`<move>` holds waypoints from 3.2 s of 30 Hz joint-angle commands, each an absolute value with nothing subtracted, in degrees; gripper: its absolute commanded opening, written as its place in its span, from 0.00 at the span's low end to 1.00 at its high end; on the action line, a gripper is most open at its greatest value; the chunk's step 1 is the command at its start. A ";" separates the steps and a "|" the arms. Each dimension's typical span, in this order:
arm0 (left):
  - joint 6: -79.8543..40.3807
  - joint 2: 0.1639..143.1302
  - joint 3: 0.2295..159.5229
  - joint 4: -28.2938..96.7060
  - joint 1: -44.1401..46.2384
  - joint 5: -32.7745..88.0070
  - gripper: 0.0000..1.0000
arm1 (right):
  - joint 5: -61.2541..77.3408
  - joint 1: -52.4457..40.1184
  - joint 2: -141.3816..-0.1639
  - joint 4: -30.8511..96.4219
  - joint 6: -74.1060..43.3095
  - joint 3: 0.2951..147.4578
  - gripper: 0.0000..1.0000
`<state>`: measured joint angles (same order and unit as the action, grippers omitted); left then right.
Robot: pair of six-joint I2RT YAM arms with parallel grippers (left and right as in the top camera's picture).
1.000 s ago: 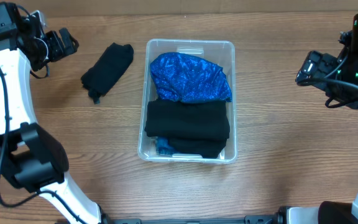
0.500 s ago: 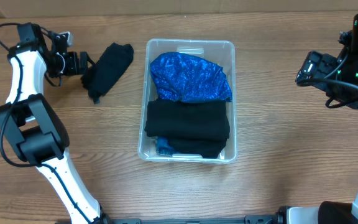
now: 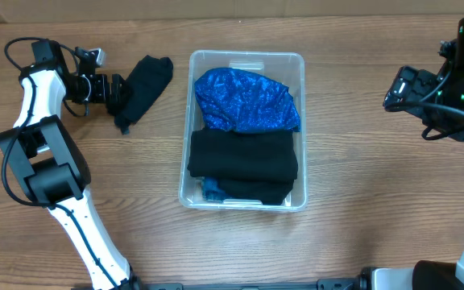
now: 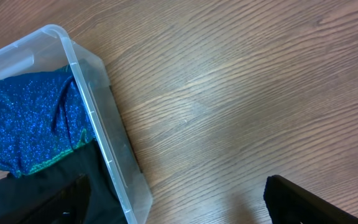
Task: Pack container
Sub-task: 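Move the left gripper to the black cloth left of the bin and grasp it, then lift the black cloth with the left gripper and lower it into the bin, then press the black cloth flat in the bin with the left gripper, release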
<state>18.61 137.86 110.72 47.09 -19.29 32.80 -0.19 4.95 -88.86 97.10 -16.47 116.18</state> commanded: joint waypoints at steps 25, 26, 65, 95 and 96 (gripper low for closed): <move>17.56 141.47 110.72 67.51 -16.47 44.21 0.11 | 0.10 5.23 -87.35 97.03 -16.01 116.18 0.94; 17.56 141.47 110.72 67.51 -16.47 45.01 0.09 | 0.10 5.23 -87.35 97.03 -16.01 116.18 0.94; 64.05 97.47 110.74 85.84 12.23 47.57 0.04 | 0.12 5.23 -87.33 97.03 -14.94 116.18 0.93; 66.74 108.55 110.72 87.94 21.82 24.93 0.04 | 0.12 5.23 -87.33 97.03 -14.87 116.18 0.93; 68.36 108.53 110.72 88.84 21.82 25.30 0.04 | 0.14 5.23 -87.33 97.03 -14.74 116.18 0.93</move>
<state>63.72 109.01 110.21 86.21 21.78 23.75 -0.19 4.95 -88.86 97.14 -15.18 116.18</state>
